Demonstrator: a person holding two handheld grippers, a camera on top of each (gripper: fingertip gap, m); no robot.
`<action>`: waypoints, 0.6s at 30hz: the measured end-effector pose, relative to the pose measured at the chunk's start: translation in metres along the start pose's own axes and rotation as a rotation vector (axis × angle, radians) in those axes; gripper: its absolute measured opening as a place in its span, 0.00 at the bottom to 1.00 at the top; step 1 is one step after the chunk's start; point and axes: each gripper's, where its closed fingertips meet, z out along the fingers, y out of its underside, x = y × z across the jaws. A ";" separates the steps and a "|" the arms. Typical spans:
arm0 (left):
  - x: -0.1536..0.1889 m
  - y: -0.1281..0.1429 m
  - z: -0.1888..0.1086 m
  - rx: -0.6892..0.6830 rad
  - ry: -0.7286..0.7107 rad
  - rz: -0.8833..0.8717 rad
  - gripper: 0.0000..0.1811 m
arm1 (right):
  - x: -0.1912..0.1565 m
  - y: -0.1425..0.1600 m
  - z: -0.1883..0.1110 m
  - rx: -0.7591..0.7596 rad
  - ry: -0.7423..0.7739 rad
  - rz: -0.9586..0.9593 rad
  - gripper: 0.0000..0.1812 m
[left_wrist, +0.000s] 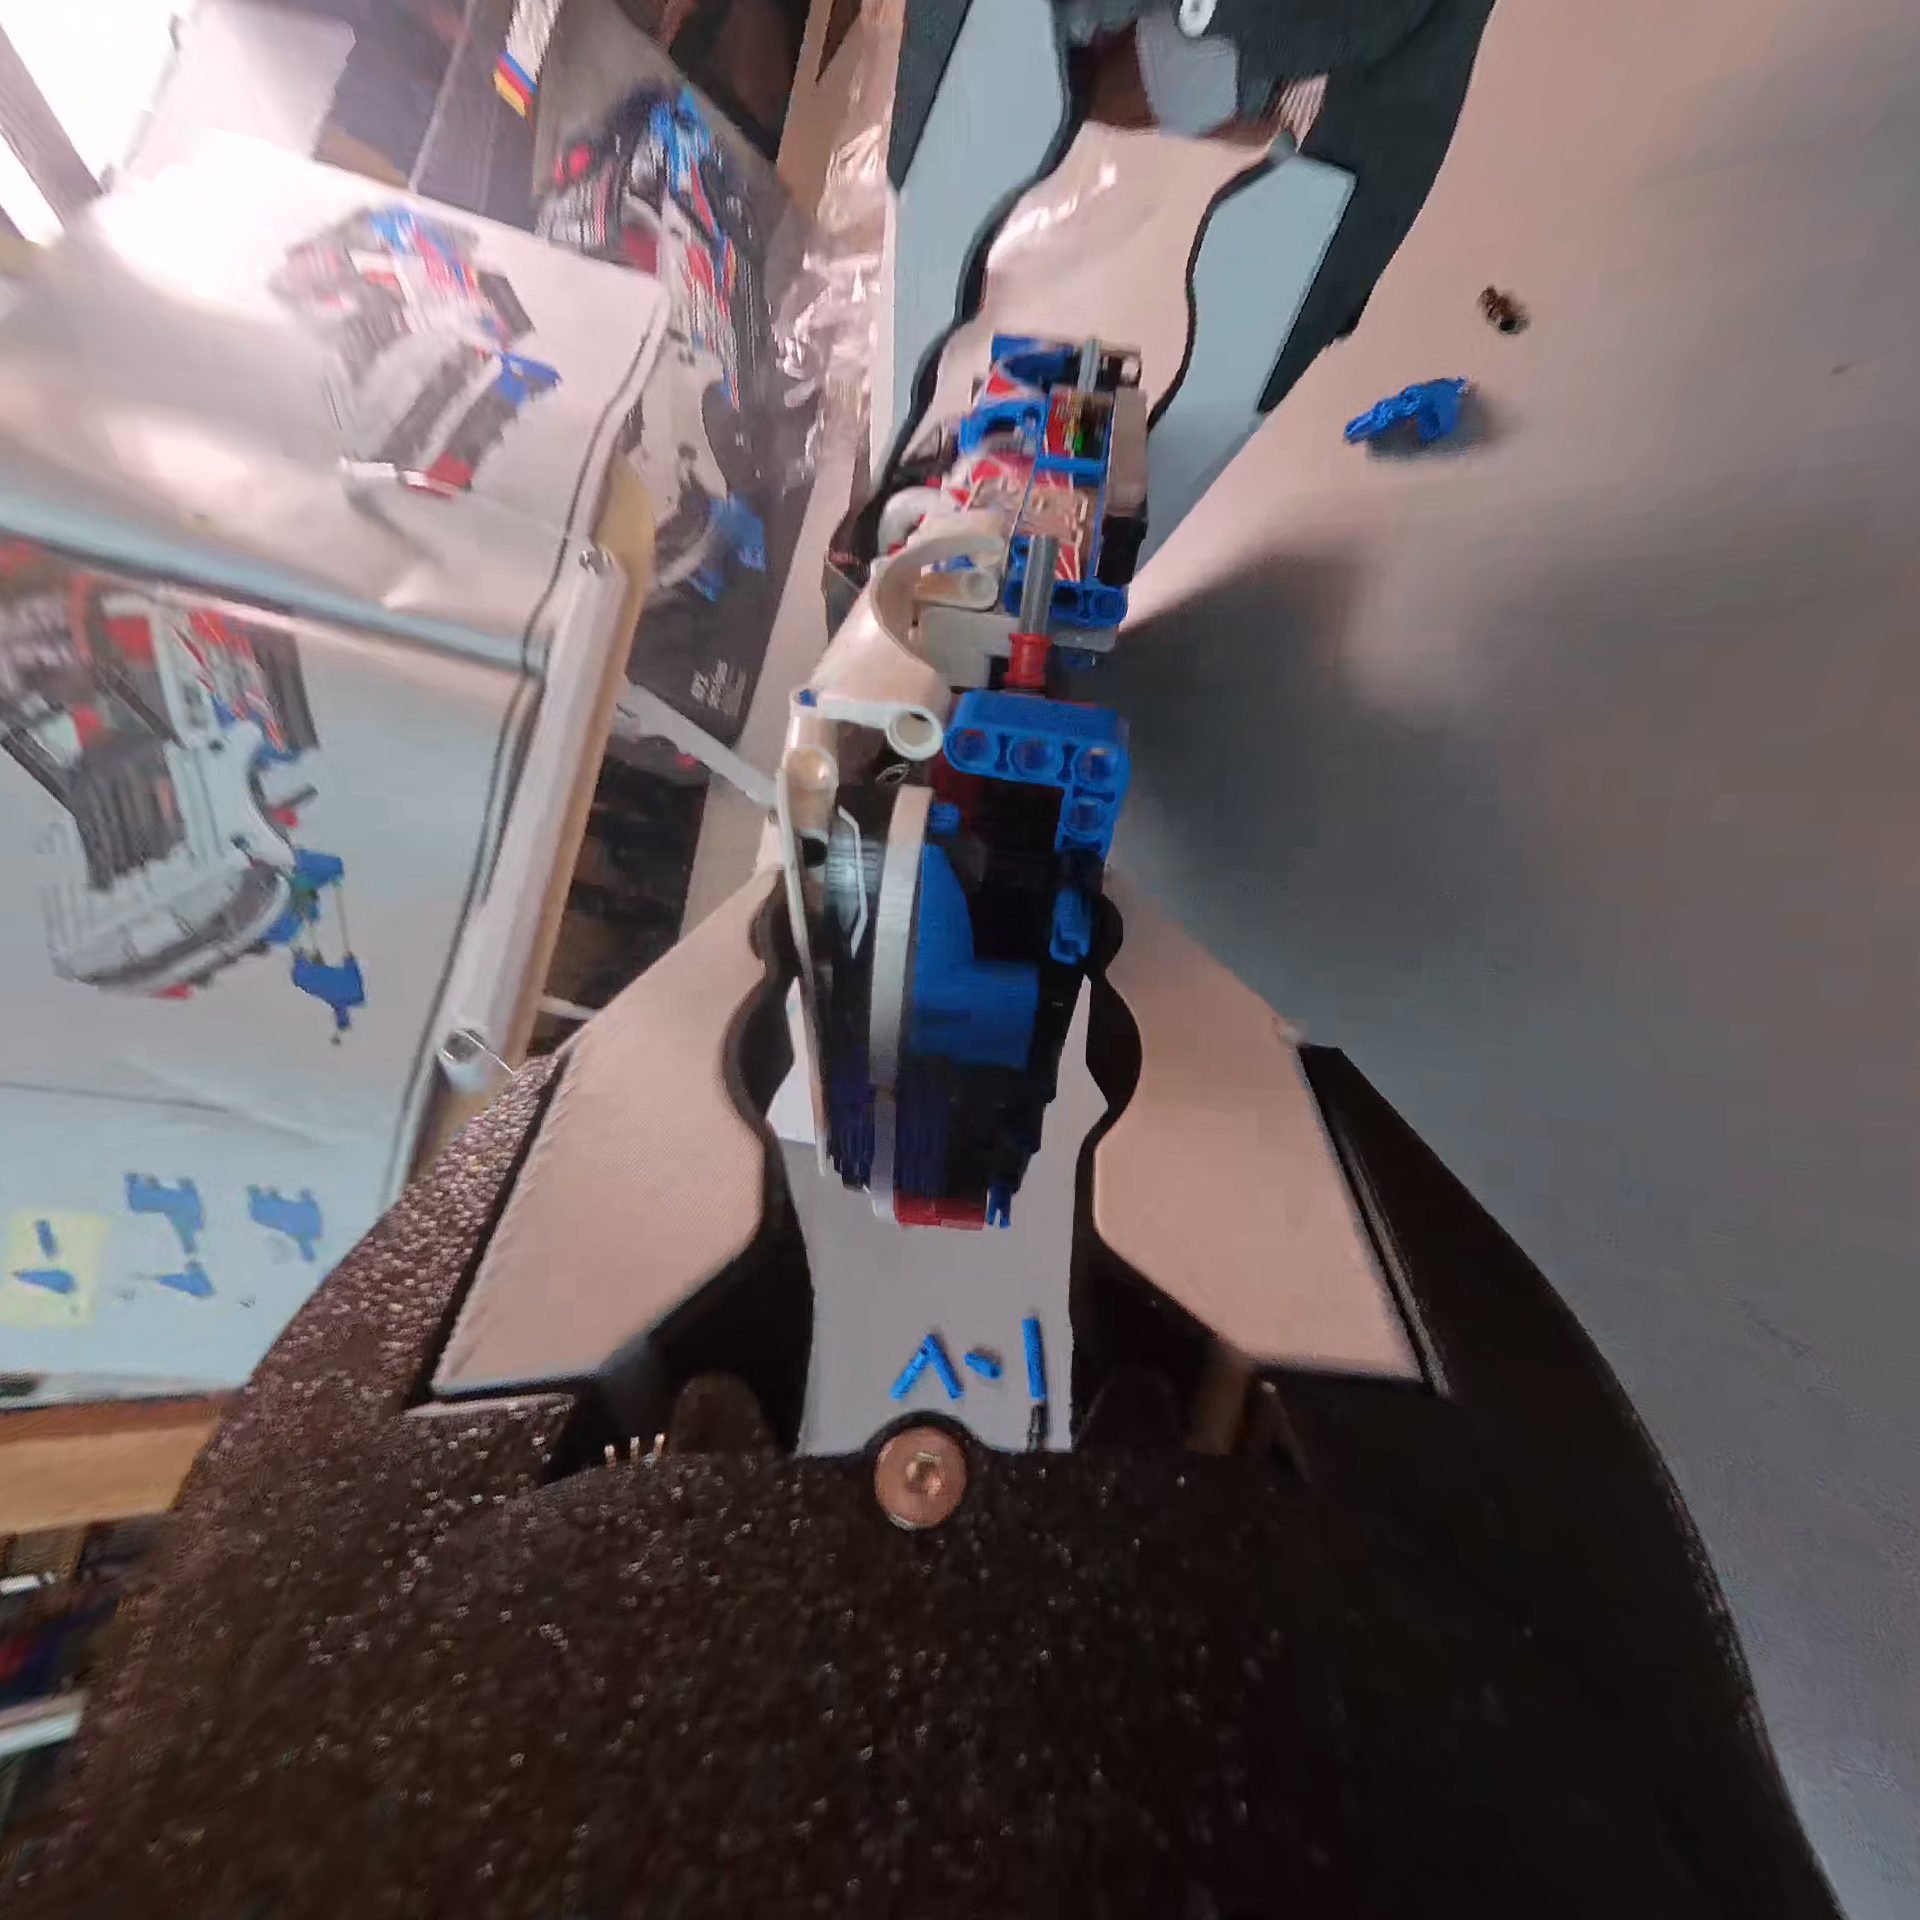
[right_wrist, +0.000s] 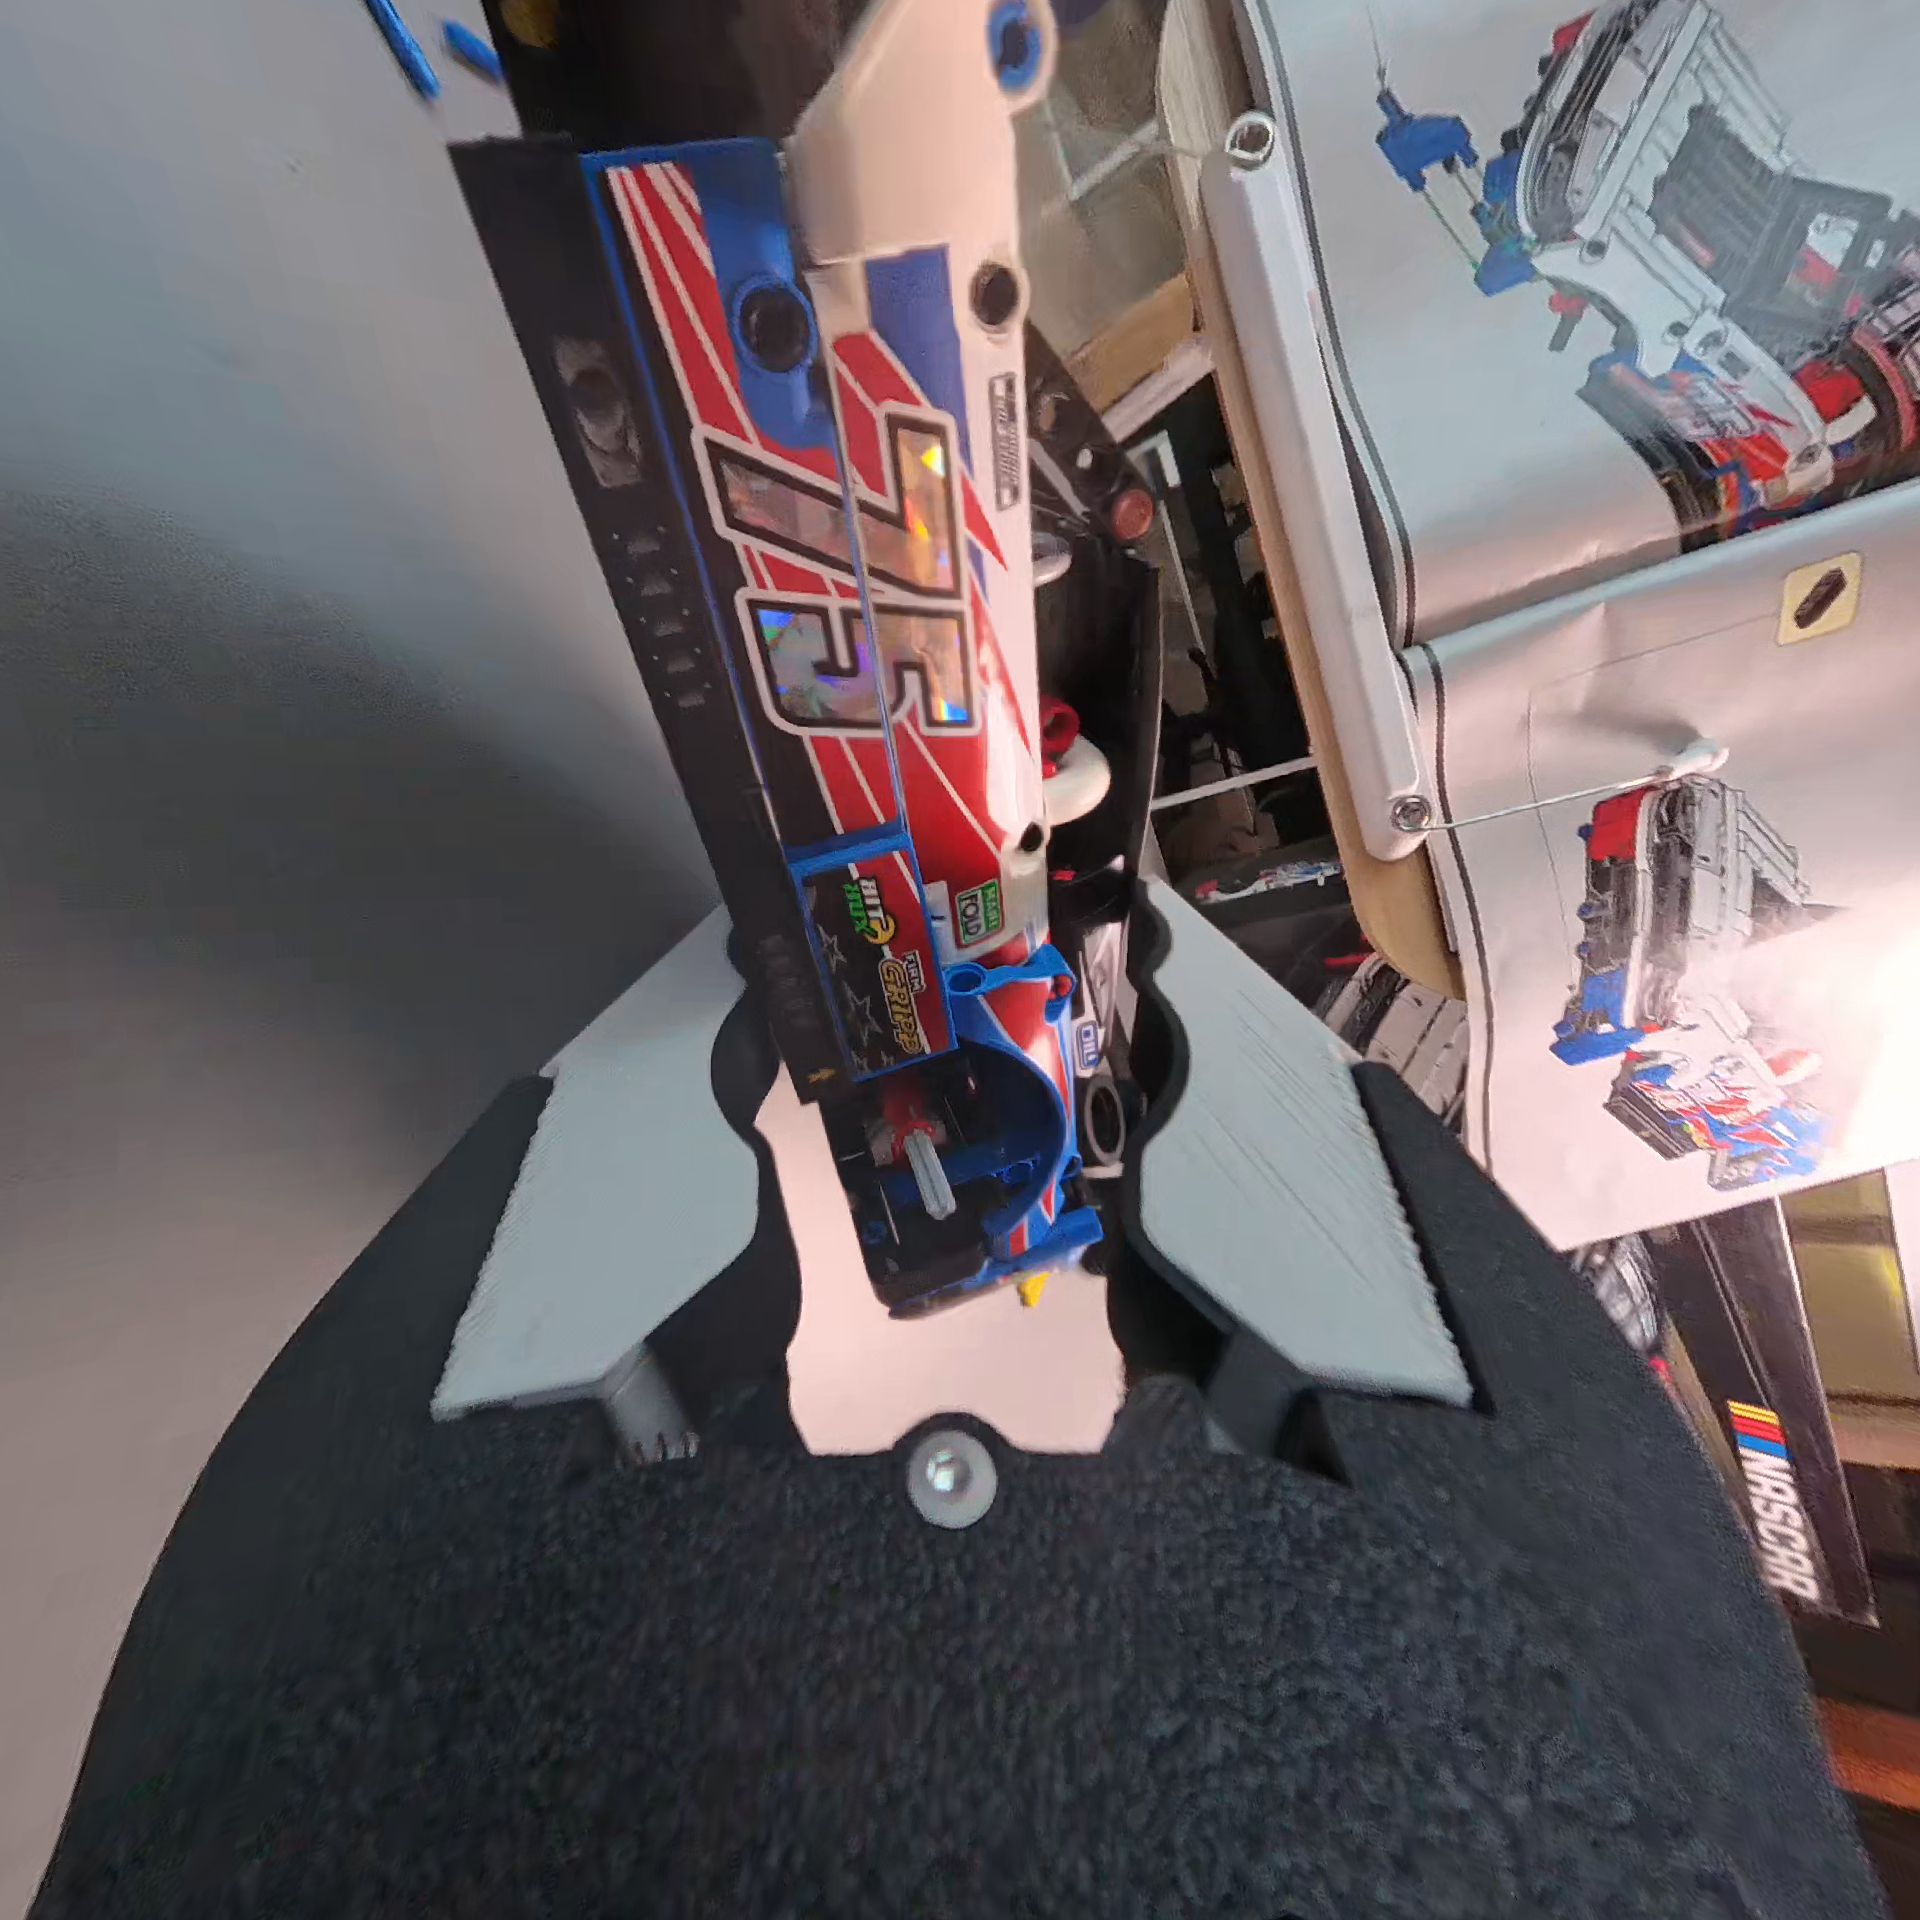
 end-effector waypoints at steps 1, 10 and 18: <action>0.002 0.012 0.007 -0.028 -0.003 -0.042 0.30 | 0.001 0.003 0.002 -0.016 0.013 -0.006 0.37; 0.025 0.064 0.037 -0.027 -0.083 -0.133 0.29 | -0.010 0.006 0.008 -0.105 0.004 -0.301 0.42; 0.027 0.058 0.044 -0.030 -0.125 -0.092 0.29 | -0.020 -0.014 0.023 -0.063 -0.025 -0.418 0.41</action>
